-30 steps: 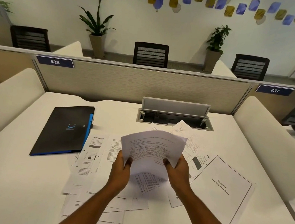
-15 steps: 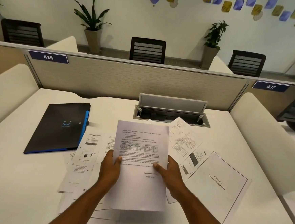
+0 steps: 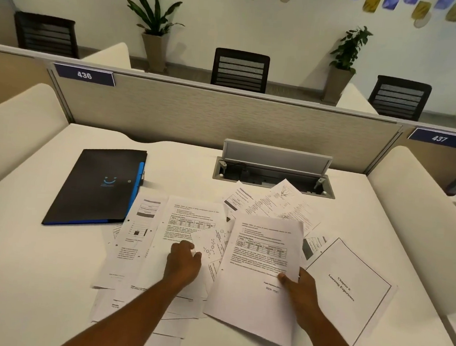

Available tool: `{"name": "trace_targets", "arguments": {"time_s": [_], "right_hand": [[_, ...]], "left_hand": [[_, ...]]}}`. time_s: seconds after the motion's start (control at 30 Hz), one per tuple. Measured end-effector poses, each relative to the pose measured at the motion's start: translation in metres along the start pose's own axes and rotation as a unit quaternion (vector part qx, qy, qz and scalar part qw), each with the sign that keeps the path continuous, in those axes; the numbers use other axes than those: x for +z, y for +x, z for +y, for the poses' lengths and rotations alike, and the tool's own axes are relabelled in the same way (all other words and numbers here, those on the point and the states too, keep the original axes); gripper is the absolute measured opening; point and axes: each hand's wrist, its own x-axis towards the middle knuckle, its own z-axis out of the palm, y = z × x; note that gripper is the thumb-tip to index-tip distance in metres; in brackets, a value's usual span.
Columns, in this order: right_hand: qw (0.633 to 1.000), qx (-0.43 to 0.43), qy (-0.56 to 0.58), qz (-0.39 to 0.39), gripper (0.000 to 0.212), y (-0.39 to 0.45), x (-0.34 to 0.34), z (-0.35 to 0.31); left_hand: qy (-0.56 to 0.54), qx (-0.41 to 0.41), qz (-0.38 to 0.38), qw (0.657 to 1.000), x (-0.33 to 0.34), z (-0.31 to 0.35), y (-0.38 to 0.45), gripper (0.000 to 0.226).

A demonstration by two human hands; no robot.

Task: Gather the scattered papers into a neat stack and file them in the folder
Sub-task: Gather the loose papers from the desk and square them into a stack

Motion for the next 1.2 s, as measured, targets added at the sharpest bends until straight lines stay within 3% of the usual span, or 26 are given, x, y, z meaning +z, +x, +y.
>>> {"name": "trace_targets", "arguments": {"time_s": [0.17,0.27,0.4,0.5,0.7,0.83,0.9,1.03,1.2], "right_hand": [[0.999,0.019,0.015,0.030,0.030,0.006,-0.009,0.003],[0.998,0.026,0.019,0.056,0.026,0.010,-0.017,0.004],[0.997,0.035,0.018,0.069,0.025,0.017,-0.025,0.004],[0.997,0.038,0.017,0.071,0.026,0.020,-0.027,0.005],[0.996,0.053,0.019,0.072,0.025,0.025,-0.026,0.009],[0.996,0.051,0.023,0.070,0.022,0.026,-0.024,0.010],[0.996,0.052,0.029,0.068,0.023,0.026,-0.023,0.010],[0.996,0.052,0.036,0.062,0.024,0.022,-0.015,0.010],[0.997,0.051,0.039,0.036,0.031,0.011,0.011,0.005]], "left_hand": [[0.070,0.006,0.026,0.997,0.010,0.005,0.026,0.062],[0.145,0.066,0.014,0.987,0.013,0.008,0.042,0.074],[0.255,0.134,-0.040,0.957,0.014,0.012,0.061,0.097],[0.328,0.149,-0.048,0.932,0.016,0.014,0.068,0.100],[0.213,0.093,-0.091,0.968,0.019,0.014,0.075,0.088],[0.132,0.084,-0.078,0.985,0.015,0.013,0.074,0.039],[0.086,0.067,-0.065,0.992,0.009,0.007,0.071,0.026],[-0.055,-0.042,-0.085,0.994,-0.014,-0.011,0.062,0.035],[-0.007,-0.086,-0.154,0.984,-0.047,-0.036,0.043,0.063]]}}
